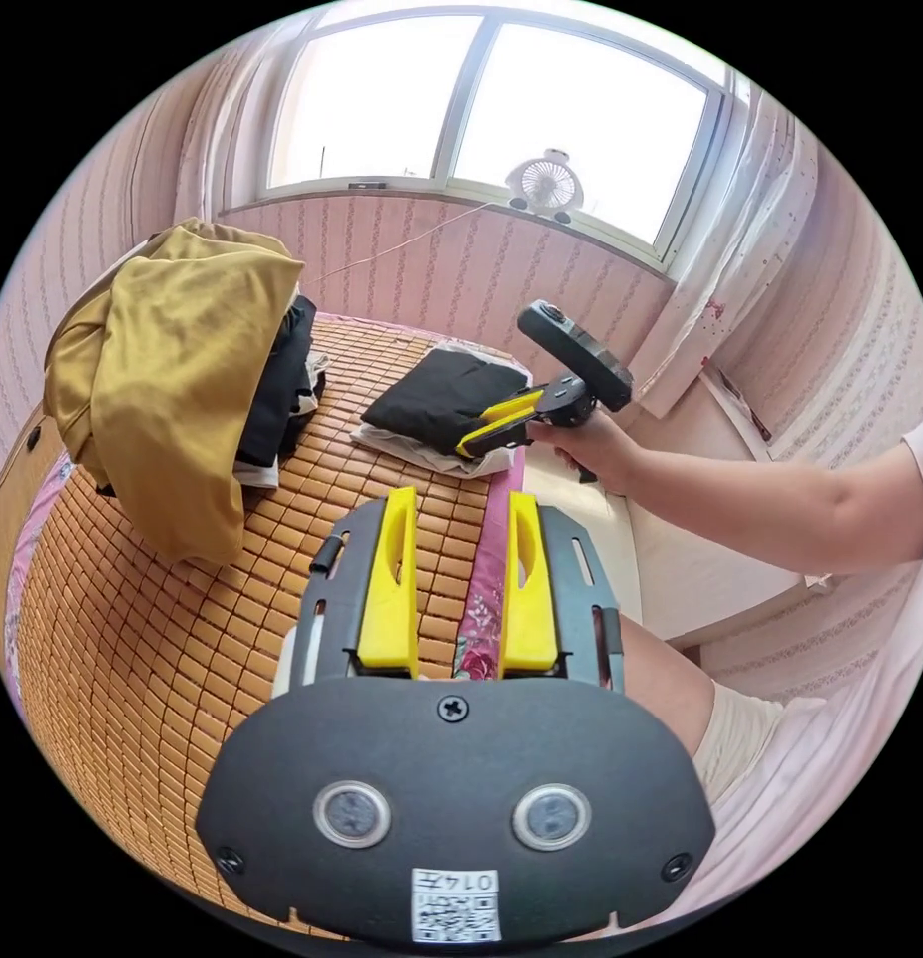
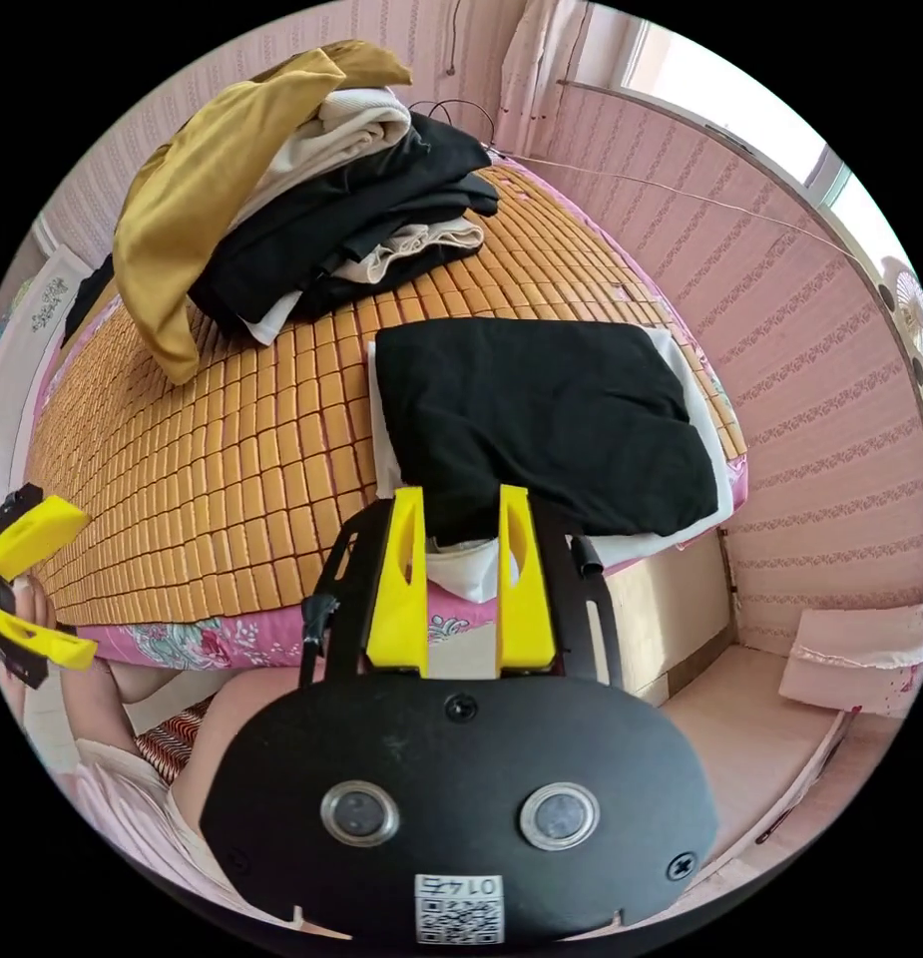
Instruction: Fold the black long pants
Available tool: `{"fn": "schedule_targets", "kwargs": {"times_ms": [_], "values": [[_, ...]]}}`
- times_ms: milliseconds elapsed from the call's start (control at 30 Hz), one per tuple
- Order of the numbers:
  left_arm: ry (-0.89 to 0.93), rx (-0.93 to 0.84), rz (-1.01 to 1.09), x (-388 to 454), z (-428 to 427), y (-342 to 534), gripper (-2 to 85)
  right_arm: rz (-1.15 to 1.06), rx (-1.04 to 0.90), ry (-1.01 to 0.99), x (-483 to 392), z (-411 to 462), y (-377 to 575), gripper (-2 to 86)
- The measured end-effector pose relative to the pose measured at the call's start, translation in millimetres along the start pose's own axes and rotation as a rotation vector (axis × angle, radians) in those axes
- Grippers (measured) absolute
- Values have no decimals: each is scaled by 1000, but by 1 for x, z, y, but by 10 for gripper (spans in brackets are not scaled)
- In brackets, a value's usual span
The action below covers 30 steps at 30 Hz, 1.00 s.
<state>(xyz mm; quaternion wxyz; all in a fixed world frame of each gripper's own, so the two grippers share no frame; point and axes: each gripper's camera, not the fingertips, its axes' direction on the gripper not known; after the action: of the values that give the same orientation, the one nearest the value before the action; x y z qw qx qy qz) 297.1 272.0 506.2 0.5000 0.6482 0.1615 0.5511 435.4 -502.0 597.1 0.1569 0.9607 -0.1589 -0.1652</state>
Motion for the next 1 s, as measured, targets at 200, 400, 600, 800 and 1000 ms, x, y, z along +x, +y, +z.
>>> {"fn": "schedule_targets", "kwargs": {"times_ms": [200,400,600,800,1000], "values": [[-3,31,-6,3,-10,13,153,-125,158,38,-4,-91,4,43],[-120,140,-65,3,-64,29,190,-360,432,-323,-66,-238,20,39],[-369,296,-208,-20,-196,110,195,-597,666,-729,-173,-346,42,39],[-712,353,-364,-12,-339,250,176,-576,788,-1003,-247,-400,41,39],[-918,354,-640,-1,-430,379,158,-451,534,-1009,-277,-317,17,44]]}}
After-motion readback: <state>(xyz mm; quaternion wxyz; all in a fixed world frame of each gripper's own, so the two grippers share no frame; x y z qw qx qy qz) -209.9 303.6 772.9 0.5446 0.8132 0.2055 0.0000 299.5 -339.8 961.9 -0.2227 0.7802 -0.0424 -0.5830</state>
